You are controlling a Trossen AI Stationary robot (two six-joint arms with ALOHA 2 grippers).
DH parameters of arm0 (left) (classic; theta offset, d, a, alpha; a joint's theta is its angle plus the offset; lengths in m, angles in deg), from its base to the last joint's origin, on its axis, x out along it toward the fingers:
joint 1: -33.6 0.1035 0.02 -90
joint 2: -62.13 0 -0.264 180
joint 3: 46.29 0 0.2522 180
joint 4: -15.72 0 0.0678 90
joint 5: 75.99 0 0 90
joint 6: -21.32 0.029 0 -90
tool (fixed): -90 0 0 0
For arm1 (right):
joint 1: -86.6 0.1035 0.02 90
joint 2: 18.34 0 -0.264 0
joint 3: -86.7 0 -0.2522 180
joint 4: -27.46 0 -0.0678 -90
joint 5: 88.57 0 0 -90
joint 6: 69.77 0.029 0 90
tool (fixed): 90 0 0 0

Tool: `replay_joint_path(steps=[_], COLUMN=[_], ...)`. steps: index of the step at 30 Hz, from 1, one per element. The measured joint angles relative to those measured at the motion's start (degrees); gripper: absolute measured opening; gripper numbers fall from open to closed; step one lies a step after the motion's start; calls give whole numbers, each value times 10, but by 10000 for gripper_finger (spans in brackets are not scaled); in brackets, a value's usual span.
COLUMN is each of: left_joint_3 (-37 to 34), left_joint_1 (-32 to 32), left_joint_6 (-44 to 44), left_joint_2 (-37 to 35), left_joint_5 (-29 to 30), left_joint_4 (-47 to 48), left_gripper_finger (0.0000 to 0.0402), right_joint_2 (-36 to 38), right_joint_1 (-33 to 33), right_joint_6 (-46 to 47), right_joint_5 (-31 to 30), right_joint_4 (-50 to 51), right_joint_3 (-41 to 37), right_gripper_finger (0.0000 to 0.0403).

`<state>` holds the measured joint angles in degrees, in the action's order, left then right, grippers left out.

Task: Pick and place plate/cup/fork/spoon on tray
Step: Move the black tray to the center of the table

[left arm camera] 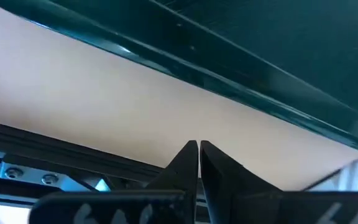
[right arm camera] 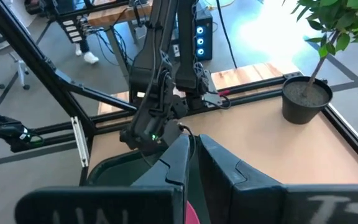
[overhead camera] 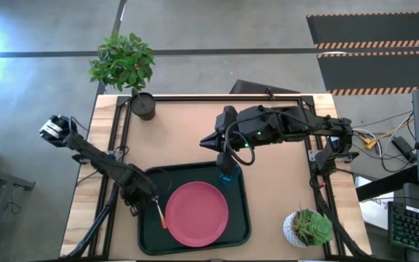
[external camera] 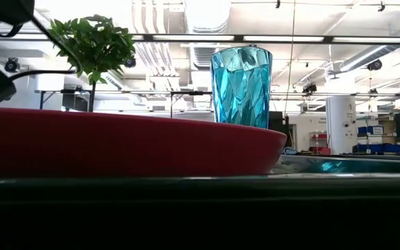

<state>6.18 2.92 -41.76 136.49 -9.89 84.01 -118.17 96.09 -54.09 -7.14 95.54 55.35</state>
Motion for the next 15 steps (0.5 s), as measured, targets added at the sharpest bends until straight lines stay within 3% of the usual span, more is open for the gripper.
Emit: replay_joint_path(steps=[6,15], left_joint_3=[-29,-43], left_joint_1=[-3,-3], left_joint_6=[-1,-43], left_joint_2=[13,25], left_joint_5=[-13,-2], left_joint_4=[-13,-167], left_gripper_finger=[0,0], right_joint_2=[0,0], right_joint_1=[0,0], right_joint_6=[2,-2], right_joint_5=[1,2], right_joint_4=[13,13], right_joint_3=[0,0], right_gripper_finger=[23,23])
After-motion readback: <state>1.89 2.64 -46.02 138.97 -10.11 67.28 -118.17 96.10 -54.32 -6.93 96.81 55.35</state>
